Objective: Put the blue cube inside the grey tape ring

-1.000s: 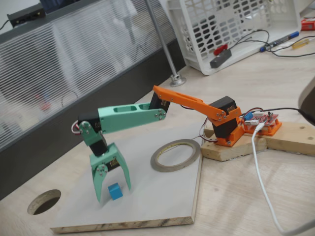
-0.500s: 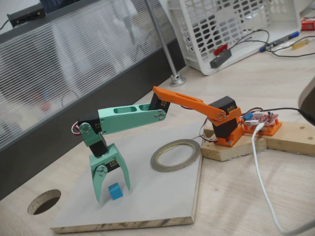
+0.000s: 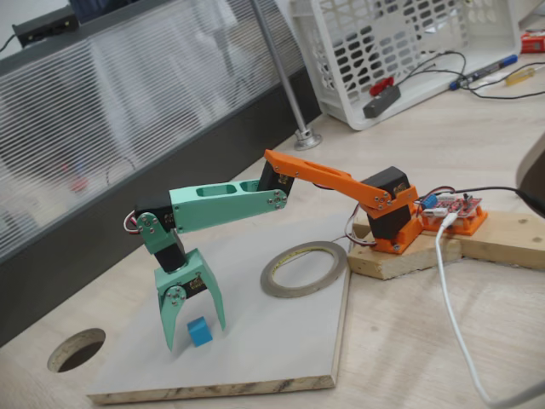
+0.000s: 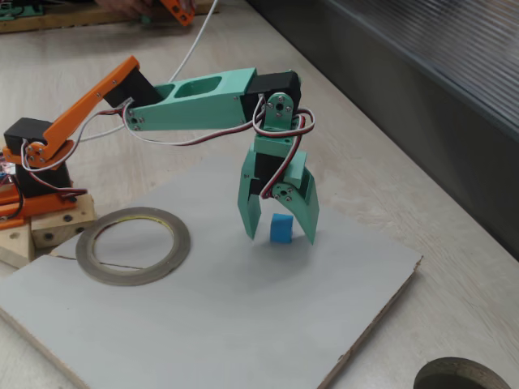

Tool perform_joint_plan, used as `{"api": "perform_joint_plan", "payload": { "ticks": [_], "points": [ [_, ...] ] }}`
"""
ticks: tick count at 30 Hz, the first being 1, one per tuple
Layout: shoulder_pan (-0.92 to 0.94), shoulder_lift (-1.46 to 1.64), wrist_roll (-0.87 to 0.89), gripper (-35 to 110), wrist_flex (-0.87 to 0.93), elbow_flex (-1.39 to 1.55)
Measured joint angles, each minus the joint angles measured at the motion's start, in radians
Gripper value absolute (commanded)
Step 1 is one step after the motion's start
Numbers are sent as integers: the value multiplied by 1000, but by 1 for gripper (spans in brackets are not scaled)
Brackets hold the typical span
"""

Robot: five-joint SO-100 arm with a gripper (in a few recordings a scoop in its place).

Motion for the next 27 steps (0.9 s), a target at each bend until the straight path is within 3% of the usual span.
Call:
{"api": "perform_joint_plan", "payload": {
  "ticks": [27],
  "points": [
    [-11, -64, 0, 60, 2, -6]
  ]
}}
